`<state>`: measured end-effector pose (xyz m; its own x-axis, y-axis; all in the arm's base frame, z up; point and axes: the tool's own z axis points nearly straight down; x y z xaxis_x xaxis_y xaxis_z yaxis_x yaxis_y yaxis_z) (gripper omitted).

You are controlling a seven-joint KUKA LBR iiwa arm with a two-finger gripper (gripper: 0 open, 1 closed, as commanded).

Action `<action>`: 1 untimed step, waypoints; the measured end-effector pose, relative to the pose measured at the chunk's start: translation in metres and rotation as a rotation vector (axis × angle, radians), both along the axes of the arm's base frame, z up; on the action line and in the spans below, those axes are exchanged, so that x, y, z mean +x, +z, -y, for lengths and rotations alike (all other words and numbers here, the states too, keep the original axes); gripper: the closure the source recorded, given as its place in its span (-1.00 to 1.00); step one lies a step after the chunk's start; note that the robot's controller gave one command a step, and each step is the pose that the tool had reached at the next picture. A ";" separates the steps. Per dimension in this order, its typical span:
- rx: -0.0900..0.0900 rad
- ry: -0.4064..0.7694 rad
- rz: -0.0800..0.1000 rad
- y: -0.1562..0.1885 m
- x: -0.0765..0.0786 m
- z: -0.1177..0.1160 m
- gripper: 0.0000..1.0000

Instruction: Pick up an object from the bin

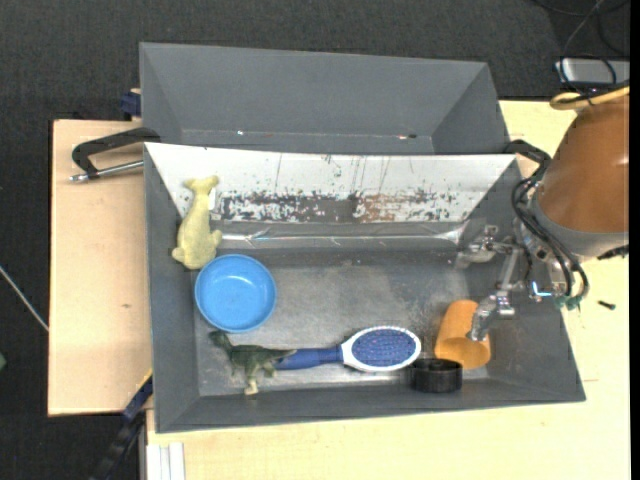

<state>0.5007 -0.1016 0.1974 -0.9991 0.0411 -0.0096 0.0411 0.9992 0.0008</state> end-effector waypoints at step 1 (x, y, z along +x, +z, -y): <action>0.000 0.477 -0.004 -0.125 0.018 0.004 -1.00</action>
Offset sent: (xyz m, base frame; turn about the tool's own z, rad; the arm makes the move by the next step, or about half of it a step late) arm 0.0162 -0.0074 -0.1274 -0.4760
